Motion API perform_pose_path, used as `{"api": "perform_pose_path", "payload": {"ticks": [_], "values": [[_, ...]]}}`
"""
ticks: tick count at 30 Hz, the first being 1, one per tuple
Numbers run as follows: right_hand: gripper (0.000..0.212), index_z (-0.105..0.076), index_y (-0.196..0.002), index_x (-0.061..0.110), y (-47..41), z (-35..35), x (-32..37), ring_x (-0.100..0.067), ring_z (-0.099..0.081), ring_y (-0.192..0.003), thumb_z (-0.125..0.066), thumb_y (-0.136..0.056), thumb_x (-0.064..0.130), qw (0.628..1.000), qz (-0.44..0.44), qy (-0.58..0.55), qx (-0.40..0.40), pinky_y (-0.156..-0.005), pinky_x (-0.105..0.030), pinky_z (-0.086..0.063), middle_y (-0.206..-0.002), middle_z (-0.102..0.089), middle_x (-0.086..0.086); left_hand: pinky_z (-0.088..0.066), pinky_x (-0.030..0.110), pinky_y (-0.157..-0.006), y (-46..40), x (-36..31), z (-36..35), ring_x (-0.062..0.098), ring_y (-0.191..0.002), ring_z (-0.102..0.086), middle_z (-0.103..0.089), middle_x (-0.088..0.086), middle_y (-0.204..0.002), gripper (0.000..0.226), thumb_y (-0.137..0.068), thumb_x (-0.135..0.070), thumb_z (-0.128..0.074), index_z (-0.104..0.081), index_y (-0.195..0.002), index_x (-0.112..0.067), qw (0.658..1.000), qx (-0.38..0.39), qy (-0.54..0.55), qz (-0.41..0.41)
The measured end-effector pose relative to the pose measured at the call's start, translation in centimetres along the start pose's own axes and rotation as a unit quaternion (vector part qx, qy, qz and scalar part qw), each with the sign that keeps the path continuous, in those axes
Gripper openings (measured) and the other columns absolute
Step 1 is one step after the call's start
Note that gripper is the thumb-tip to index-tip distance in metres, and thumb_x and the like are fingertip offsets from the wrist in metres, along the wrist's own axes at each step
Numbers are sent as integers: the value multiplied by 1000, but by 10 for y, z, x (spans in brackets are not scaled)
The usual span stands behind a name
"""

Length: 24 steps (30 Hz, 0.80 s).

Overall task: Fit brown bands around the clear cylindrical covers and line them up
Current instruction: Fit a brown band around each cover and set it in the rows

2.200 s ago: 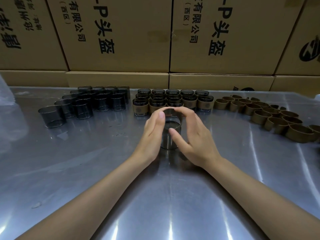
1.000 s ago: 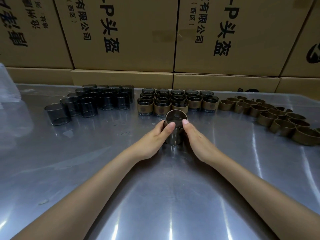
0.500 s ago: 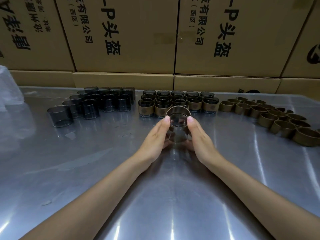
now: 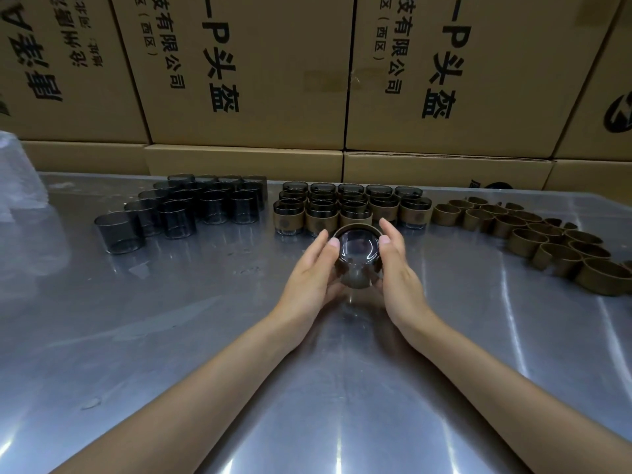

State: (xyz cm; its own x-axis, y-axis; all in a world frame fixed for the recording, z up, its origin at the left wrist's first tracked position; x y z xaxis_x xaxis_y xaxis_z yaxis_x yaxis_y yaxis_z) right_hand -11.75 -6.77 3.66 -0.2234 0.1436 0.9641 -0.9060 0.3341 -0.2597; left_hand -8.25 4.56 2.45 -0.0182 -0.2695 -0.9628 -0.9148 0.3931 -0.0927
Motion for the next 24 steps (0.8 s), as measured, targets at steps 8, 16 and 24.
{"api": "perform_pose_path", "payload": {"ticks": [8, 16, 24], "values": [[40, -37, -143, 29, -4, -7, -8, -23, -49, -130, -30, -105, 35, 994, -56, -86, 33, -109, -50, -39, -143, -50, -6, -46, 43, -104, -3, -4, 1, 22, -122, -59, -60, 8, -134, 50, -100, -26, -50, -39, -146, -10, 999, 9, 31, 15], [45, -61, -122, 15, -6, -11, -14, -18, -68, -93, -56, -82, 34, 945, -179, -211, 174, -82, -24, -52, -113, -69, -7, -54, 22, -78, -9, -5, 17, 12, -101, -68, -69, 6, -119, 48, -78, -41, -65, -64, -118, -15, 997, 54, 33, 50], [56, -72, -110, 11, 2, -13, -11, -18, -70, -94, -87, -59, 29, 897, -193, -290, 273, -76, -25, -57, -109, -70, -10, -55, 21, -81, 2, 5, 4, 12, -106, -67, -71, 4, -114, 61, -55, -57, -84, -77, -101, -19, 970, 177, 42, 159]]}}
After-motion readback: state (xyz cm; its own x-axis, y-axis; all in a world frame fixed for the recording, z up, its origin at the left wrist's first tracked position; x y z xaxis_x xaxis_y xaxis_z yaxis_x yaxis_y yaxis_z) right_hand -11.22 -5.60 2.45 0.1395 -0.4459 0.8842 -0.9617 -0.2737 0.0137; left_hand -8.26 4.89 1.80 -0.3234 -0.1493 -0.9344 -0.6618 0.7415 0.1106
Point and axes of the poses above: each hand's wrist, its own y-axis away from the middle knuckle, its own z-axis out of the back of the hand, x = y × z, the point moved 9 cm from there along -y, towards the middle knuckle
